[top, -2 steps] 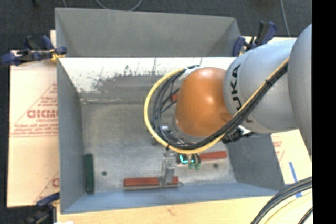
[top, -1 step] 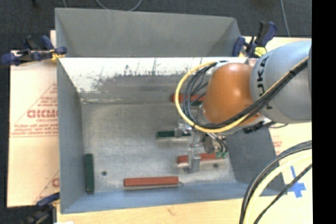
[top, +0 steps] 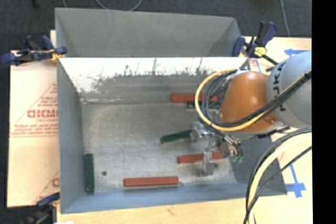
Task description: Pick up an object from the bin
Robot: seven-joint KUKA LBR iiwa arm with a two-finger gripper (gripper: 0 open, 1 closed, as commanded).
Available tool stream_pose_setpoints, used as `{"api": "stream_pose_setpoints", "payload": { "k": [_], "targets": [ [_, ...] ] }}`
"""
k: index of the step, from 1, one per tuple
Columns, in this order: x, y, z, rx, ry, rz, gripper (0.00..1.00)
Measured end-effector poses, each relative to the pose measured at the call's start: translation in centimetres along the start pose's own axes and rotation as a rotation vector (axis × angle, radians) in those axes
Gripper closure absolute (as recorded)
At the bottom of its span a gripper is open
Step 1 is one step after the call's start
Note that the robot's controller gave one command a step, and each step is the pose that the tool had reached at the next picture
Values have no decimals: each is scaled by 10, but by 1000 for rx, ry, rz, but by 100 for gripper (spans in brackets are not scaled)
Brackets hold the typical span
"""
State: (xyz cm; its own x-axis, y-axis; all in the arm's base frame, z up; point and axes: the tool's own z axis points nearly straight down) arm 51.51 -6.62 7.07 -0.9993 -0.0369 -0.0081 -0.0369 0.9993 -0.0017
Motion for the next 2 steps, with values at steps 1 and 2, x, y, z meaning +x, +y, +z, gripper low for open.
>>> {"api": "stream_pose_setpoints", "payload": {
  "k": [1,2],
  "targets": [
    [0,3,-1,-2,1,0,100],
    [5,18,-187,0,-4,-25,100]
  ]
}}
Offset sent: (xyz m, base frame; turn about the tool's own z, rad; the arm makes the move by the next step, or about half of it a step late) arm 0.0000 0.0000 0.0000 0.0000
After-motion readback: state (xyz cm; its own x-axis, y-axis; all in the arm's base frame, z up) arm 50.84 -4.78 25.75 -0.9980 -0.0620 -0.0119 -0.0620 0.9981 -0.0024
